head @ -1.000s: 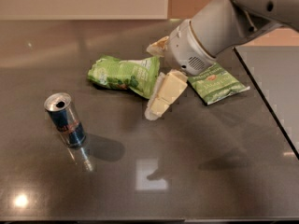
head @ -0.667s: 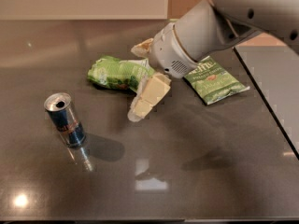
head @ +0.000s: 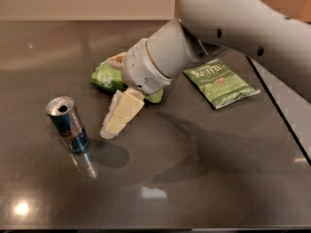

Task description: Knock redbull can over

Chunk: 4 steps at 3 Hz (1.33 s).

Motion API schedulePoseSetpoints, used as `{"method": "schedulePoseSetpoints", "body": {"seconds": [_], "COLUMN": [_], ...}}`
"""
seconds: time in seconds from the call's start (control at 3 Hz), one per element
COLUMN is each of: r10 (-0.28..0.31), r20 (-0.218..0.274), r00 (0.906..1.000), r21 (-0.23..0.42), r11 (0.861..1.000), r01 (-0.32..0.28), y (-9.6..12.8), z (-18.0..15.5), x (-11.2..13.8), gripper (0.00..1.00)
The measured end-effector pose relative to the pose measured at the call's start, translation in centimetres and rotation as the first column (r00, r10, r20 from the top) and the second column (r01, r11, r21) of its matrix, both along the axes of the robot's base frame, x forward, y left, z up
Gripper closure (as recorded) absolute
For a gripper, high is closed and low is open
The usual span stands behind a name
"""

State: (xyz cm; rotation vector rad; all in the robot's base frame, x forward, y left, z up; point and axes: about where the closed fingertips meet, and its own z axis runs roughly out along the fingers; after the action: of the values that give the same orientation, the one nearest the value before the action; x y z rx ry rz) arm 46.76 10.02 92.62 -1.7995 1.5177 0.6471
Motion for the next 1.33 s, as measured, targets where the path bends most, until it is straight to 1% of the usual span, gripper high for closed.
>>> {"method": "schedulePoseSetpoints", "body": {"seconds": [0.33,0.67,1.0,1.33], "r10": [0.032,0.06,0.084,0.107], "r20": [-0.012,-0.033,-0.053,-0.083], "r00": [0.9994,0.9977,0.9951,0.9907], "r21": [0.03,0.056,0.072,0.078], "r11": [0.999,0.997,0.994,0.992], "r01": [-0.031,-0.058,-0.08,-0.101], "y": [2.8,5.0,6.5,7.8], "z": [-0.5,-0.9,-1.1,-1.3], "x": [-0.9,-1.6,-2.1,-2.6], "gripper": [0.0,0.0,0.0,0.0]}}
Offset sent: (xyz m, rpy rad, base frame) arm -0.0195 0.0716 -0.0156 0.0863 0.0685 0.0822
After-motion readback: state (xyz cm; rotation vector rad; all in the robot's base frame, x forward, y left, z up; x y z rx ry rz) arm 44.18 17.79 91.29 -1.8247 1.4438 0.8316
